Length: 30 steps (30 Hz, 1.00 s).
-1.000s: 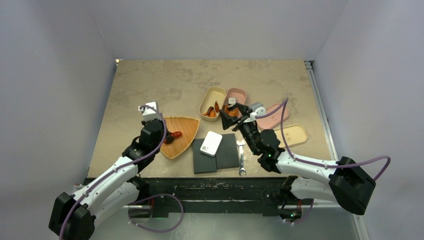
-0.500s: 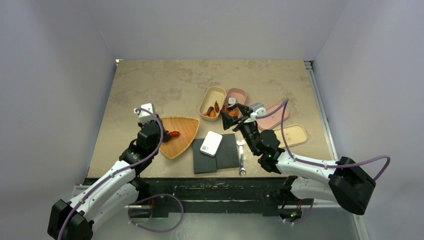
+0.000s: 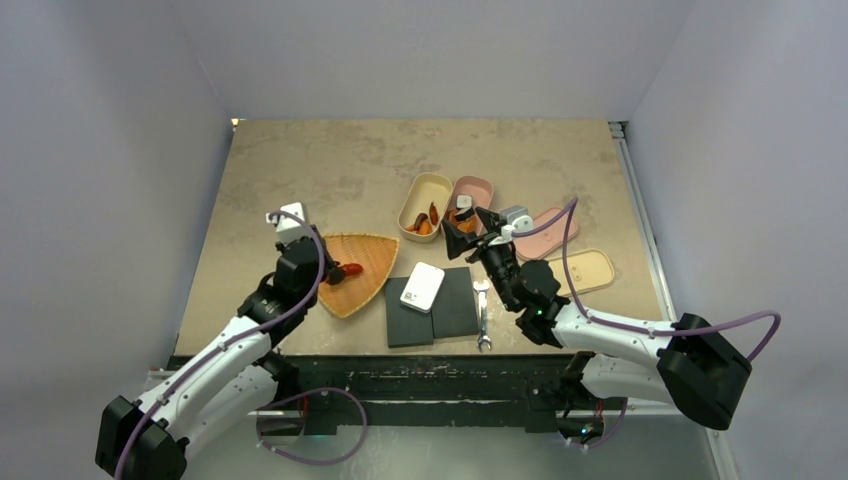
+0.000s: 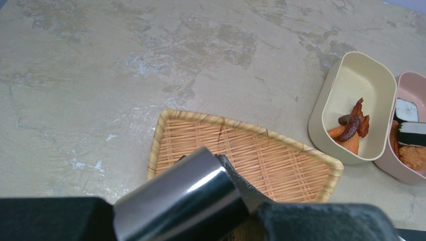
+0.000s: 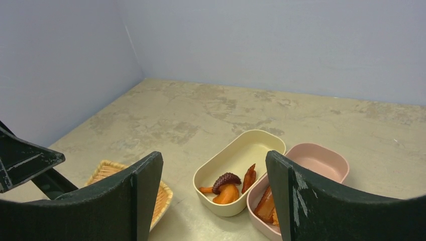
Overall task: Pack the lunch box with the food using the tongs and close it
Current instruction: Pick up the fake food from the plate.
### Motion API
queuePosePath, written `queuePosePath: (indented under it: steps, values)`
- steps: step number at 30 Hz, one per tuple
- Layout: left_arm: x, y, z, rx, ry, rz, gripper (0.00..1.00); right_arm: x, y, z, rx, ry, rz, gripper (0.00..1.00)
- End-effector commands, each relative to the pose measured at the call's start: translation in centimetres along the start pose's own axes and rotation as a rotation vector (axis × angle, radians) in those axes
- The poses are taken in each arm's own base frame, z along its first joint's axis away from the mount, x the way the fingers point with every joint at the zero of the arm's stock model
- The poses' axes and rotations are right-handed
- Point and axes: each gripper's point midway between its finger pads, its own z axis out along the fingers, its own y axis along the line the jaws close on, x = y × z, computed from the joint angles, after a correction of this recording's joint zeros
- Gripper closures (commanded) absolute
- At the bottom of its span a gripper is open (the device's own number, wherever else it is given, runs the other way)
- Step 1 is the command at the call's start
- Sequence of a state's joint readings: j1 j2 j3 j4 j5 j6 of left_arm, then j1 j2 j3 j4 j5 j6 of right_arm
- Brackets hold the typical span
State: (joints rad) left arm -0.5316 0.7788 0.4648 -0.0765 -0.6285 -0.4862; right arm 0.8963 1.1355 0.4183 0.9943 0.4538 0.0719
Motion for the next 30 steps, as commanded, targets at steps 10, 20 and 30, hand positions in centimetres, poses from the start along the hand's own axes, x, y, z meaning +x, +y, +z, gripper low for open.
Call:
queuePosePath:
  steps: [10,20,30]
  values:
    - [0.0,-2.1,0.6,0.019,0.067,-0.089,1.0,-2.2,-0.5,-0.4,0.018,-0.067,0.04,0.21]
    - [1.4,-2.4,2.3,0.018,0.16,-0.102,1.0,-3.0,-0.6,-0.6,0.031,-0.059,0.074,0.22]
    - [2.2,-2.5,4.1,0.071,0.282,-0.155,1.0,-4.0,-2.0,-1.7,0.084,-0.061,0.09,0.21]
